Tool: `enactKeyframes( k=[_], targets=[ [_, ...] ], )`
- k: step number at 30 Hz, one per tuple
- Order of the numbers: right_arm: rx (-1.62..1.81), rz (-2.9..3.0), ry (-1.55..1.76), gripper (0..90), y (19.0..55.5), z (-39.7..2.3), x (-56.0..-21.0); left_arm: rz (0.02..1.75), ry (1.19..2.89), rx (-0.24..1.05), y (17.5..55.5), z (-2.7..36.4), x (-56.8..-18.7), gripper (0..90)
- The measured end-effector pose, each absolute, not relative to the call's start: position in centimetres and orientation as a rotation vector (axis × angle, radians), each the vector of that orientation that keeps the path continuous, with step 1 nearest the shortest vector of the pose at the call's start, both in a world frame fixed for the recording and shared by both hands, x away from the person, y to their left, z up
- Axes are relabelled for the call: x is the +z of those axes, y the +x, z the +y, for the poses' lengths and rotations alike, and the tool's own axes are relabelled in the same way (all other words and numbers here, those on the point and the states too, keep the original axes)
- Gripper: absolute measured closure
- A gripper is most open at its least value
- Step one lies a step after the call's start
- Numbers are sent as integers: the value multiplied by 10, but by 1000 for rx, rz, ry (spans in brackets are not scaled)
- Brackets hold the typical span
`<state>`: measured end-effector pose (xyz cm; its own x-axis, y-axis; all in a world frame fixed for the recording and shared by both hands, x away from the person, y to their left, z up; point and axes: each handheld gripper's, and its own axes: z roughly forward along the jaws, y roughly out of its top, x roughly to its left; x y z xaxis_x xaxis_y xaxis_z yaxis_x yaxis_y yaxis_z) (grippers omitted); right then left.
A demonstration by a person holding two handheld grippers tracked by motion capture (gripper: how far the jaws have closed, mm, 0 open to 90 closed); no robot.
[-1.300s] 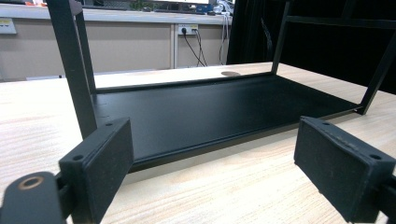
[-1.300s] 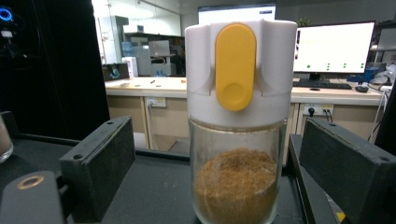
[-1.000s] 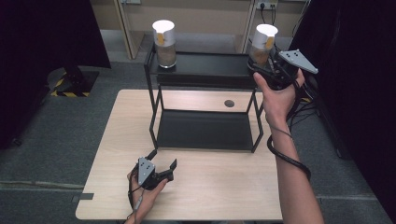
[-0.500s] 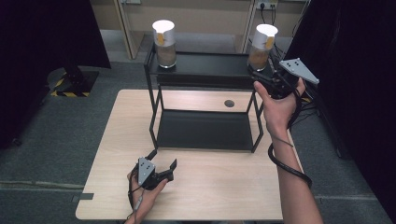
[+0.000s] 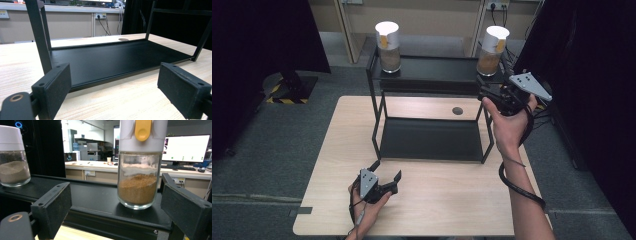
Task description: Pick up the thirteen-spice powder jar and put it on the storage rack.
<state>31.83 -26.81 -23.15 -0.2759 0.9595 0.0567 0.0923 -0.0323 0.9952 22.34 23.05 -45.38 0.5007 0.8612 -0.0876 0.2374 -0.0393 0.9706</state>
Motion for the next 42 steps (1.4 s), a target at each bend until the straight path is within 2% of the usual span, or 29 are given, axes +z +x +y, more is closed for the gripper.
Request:
enactKeyframes(
  k=[42],
  targets=[
    [1415, 1520, 1203, 101, 299, -266, -280, 978, 1564, 664, 223, 230, -454, 112]
  ],
)
